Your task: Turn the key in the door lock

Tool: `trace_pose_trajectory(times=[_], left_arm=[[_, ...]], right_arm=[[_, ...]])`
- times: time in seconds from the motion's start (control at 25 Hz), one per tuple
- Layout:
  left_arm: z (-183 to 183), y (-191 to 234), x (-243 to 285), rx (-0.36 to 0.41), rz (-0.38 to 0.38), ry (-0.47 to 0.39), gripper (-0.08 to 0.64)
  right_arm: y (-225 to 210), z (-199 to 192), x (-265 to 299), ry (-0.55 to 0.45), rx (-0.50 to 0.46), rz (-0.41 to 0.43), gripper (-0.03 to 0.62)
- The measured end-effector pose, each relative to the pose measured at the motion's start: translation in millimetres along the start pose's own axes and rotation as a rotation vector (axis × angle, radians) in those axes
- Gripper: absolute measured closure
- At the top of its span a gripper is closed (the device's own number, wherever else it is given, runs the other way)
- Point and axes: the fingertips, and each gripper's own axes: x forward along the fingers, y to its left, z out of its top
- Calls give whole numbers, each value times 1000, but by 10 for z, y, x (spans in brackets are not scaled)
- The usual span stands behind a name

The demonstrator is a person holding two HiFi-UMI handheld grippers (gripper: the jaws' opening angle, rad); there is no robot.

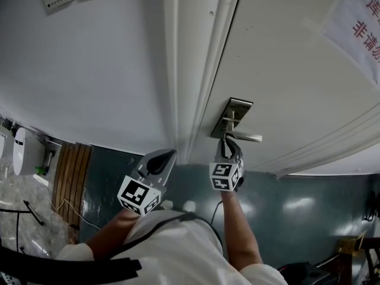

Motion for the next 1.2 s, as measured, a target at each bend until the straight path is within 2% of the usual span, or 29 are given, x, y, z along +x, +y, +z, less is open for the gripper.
trace_pose_trajectory(times=[0.24,0.6,1.0,1.2], left_arm=[[-8,-15,-10,1,0,0,557],[11,-32,-14,-3,0,-10,557],[-2,-59,-10,-9,1,-13,556],[-19,-61,-35,-15,5,-14,555]], right_arm=[[25,12,0,14,-159,-1,545],[80,-16,-6,37,-504,8,543],[100,-42,-7,55,-719,46,538],[118,-66,-11,66,-868,71,538]])
